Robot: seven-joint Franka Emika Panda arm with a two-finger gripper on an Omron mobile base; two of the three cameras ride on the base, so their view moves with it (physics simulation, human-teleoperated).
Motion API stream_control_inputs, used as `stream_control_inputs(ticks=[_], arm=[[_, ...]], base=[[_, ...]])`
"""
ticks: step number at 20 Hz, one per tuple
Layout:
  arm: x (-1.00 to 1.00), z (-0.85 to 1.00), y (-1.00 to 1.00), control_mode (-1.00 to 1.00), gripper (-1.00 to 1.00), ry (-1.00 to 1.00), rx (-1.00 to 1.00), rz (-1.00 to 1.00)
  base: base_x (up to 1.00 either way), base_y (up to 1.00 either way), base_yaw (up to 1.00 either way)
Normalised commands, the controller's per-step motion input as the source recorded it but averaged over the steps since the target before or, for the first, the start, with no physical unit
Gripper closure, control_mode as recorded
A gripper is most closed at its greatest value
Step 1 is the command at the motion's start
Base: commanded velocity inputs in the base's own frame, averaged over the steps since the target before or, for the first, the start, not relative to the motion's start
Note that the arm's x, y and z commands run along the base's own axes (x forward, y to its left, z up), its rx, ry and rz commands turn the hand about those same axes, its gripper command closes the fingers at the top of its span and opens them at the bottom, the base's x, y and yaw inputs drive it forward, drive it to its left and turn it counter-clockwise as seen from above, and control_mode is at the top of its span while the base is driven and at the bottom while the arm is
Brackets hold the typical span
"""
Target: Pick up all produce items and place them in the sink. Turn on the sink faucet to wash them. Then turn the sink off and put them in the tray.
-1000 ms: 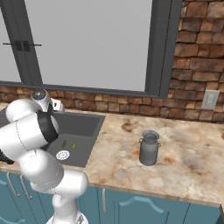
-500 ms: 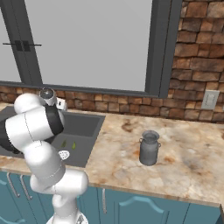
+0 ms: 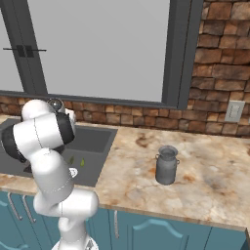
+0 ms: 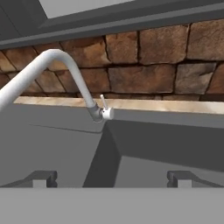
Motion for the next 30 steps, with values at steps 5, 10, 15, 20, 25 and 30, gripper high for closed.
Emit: stream_control_inputs(ticks=[5,10,15,20,25,30], arm=[[0.33,-0.03,0.26,-1.0,-1.0,0.0,0.0,0.0],[0.27,-0.12,0.13,-1.0,-1.0,0.03,0.0,0.0],[0.34,-0.11,0.16,-1.0,-1.0,0.05,0.0,0.0],[0.45,-0.11,0.18,-1.0,-1.0,0.09,0.0,0.0],[0.34,-0.17,0.18,-1.0,-1.0,0.09,0.0,0.0],[0.15,-0.25,0.23,-1.0,-1.0,0.07,0.0,0.0]], base=[[0.0,0.0,0.0],[0.0,0.0,0.0],[0.0,0.0,0.0],[0.0,0.0,0.0],[0.0,0.0,0.0],[0.0,0.0,0.0]])
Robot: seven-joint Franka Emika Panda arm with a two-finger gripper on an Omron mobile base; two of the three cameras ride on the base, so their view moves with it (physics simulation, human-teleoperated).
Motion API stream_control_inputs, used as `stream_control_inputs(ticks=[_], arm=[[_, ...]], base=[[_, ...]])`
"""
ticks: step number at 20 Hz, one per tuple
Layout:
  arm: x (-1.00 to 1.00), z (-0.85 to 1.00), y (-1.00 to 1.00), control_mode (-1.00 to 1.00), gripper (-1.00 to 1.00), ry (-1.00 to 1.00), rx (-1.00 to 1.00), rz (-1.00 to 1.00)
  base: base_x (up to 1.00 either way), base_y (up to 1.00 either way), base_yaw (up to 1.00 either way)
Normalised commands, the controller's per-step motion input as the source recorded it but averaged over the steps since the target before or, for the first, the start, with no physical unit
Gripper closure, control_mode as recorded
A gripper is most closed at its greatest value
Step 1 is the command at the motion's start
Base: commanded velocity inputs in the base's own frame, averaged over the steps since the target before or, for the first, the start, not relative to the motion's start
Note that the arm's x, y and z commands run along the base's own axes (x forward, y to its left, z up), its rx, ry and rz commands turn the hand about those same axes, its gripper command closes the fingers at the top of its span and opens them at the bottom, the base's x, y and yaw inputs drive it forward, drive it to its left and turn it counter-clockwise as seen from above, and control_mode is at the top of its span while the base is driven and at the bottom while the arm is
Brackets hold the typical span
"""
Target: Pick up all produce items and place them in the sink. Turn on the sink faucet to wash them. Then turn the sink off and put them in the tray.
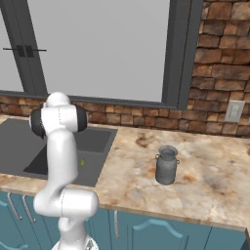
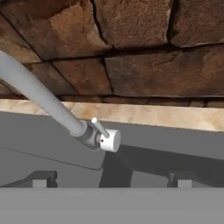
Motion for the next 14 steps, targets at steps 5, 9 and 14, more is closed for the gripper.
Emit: stream_control_inputs(ticks=[5,9,14], arm=[[0.16,-0.27,0.19,-1.0,-1.0,0.06,0.0,0.0],[0.24,-0.16,0.0,-1.0,-1.0,0.02,0.0,0.0],[0.4,-0.11,0.0,-1.0,-1.0,0.05,0.0,0.0]], base=[[0.0,0.0,0.0],[0.0,0.0,0.0],[0.0,0.0,0.0]])
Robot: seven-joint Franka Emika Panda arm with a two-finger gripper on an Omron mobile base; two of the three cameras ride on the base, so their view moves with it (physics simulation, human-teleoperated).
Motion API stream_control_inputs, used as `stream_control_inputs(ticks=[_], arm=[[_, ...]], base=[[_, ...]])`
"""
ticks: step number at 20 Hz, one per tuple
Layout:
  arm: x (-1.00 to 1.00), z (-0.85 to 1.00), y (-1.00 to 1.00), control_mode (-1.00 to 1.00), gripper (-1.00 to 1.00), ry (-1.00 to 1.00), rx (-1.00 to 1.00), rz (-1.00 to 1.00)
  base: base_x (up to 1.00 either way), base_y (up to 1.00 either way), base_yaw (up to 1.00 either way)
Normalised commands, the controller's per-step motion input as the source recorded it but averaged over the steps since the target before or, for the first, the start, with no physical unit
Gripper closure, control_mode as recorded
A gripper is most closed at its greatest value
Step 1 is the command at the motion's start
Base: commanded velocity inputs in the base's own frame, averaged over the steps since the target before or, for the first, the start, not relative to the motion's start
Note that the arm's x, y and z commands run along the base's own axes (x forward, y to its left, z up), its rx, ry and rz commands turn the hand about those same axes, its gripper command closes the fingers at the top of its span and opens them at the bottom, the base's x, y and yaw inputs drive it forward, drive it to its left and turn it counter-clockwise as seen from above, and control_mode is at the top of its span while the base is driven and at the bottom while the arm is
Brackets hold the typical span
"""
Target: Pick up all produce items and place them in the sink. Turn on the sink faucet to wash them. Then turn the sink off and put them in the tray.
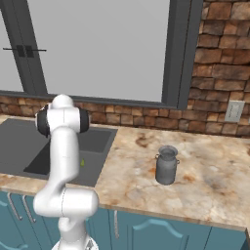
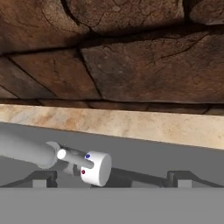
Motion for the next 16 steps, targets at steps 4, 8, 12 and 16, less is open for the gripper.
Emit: stream_control_inputs(ticks=[4,8,12,16], arm=[[0.31,-0.15,0.0,-1.0,-1.0,0.04,0.0,0.0],[0.18,-0.16,0.01,-1.0,-1.0,0.03,0.0,0.0],[0.13,-0.15,0.02,-1.0,-1.0,0.02,0.0,0.0],[0.08,-0.17,0.0,-1.0,-1.0,0.0,0.0,0.0]], base=[[0.0,0.0,0.0],[0.0,0.0,0.0],[0.0,0.0,0.0],[0.0,0.0,0.0]])
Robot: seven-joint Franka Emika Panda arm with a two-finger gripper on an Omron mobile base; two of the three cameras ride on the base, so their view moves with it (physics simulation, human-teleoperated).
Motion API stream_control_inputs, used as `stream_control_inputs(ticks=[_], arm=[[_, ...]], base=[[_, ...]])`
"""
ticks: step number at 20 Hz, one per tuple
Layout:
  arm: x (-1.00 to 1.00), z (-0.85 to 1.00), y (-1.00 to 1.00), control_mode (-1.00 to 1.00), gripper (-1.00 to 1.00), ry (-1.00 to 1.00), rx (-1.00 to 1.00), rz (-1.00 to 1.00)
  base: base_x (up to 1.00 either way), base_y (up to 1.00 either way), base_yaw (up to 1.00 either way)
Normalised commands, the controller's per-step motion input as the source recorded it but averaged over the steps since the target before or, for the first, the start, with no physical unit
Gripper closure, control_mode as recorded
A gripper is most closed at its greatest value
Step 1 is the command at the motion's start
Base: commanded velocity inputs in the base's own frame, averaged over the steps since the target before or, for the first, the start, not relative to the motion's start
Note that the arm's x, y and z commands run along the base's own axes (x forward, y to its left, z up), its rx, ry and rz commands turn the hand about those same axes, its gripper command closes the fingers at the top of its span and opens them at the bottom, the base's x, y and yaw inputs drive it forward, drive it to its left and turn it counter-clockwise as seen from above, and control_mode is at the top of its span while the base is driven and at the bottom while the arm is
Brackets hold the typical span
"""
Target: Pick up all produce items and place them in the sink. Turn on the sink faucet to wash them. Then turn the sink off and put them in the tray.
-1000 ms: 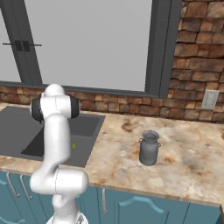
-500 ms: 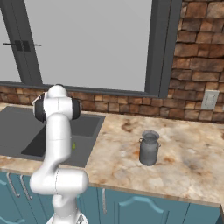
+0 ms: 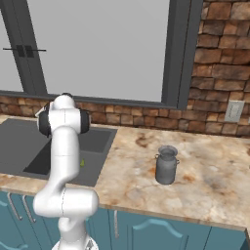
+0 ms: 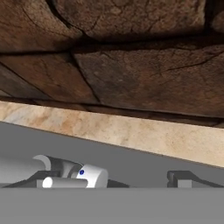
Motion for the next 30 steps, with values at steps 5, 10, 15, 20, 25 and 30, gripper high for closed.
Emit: stream_control_inputs(ticks=[5,10,15,20,25,30], arm=[[0.01,-0.12,-0.01,-1.0,-1.0,-0.06,0.0,-0.01],[0.02,-0.03,-0.08,-1.0,-1.0,-0.13,0.0,-0.04],[0.07,-0.01,-0.13,-1.0,-1.0,-0.09,0.0,-0.07],[0.12,0.0,-0.3,-1.0,-1.0,-0.01,0.0,-0.09],[0.19,0.0,-0.51,-1.0,-1.0,0.02,0.0,-0.12],[0.15,0.0,-0.62,-1.0,-1.0,0.04,0.0,-0.13]], base=[[0.0,0.0,0.0],[0.0,0.0,0.0],[0.0,0.0,0.0],[0.0,0.0,0.0],[0.0,0.0,0.0],[0.0,0.0,0.0]])
